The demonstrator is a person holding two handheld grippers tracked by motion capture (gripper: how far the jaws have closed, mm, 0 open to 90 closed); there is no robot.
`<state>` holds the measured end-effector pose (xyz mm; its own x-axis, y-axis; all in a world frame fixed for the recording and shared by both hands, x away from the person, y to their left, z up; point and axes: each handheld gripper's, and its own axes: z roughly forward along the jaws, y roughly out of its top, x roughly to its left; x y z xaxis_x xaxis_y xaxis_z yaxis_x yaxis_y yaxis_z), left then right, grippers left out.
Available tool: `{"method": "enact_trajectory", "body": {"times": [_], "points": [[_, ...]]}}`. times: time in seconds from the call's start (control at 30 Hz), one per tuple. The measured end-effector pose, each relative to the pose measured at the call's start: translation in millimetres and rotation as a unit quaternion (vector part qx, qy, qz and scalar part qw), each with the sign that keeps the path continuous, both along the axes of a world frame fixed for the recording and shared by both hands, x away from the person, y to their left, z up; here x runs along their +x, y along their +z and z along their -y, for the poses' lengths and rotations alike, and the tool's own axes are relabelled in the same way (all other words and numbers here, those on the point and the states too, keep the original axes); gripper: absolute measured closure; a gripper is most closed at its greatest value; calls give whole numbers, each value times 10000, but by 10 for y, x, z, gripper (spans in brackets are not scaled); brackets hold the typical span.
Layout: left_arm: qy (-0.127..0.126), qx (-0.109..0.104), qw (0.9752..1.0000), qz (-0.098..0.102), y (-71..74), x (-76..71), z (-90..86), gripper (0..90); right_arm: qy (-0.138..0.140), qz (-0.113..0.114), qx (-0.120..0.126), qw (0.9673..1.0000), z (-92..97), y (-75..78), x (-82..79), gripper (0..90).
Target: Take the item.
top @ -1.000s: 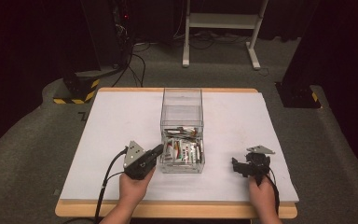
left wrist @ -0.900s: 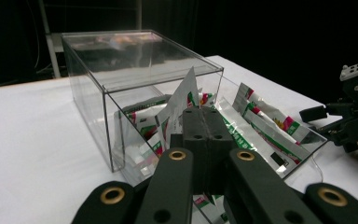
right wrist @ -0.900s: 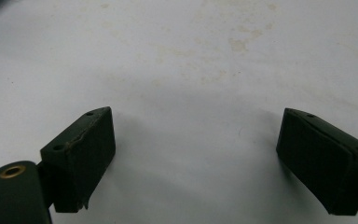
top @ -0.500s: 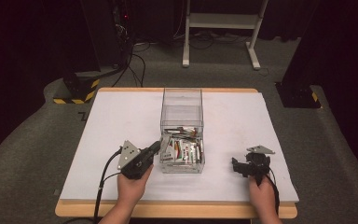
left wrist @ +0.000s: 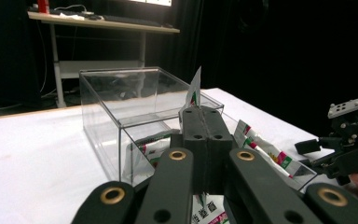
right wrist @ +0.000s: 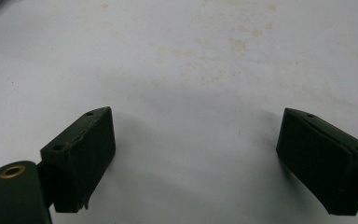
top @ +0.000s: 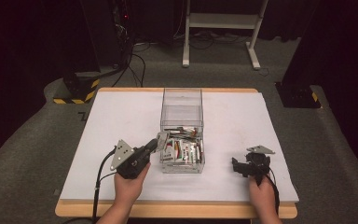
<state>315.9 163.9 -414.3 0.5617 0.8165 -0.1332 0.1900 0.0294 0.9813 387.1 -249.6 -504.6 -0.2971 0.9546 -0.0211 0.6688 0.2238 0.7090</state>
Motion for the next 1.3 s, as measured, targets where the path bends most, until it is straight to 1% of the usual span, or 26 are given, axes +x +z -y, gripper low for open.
{"method": "enact_trajectory", "body": {"times": [0.23,0.6,0.97,1.13,1.3], "points": [[-37,-54,9999,94,38,-28,-15,900,-2,-2,3,10000,-1,0,0,113],[78,-119,9998,164,80,-36,-98,900,-5,-2,6,10000,-1,0,-1,114],[247,-28,9995,210,94,-18,-210,900,2,-5,-2,10000,-1,0,0,113],[338,-58,9993,179,92,3,-269,900,3,2,-1,10000,1,0,1,113],[418,16,9990,169,77,20,-316,900,7,3,0,10000,2,-1,1,113]]}}
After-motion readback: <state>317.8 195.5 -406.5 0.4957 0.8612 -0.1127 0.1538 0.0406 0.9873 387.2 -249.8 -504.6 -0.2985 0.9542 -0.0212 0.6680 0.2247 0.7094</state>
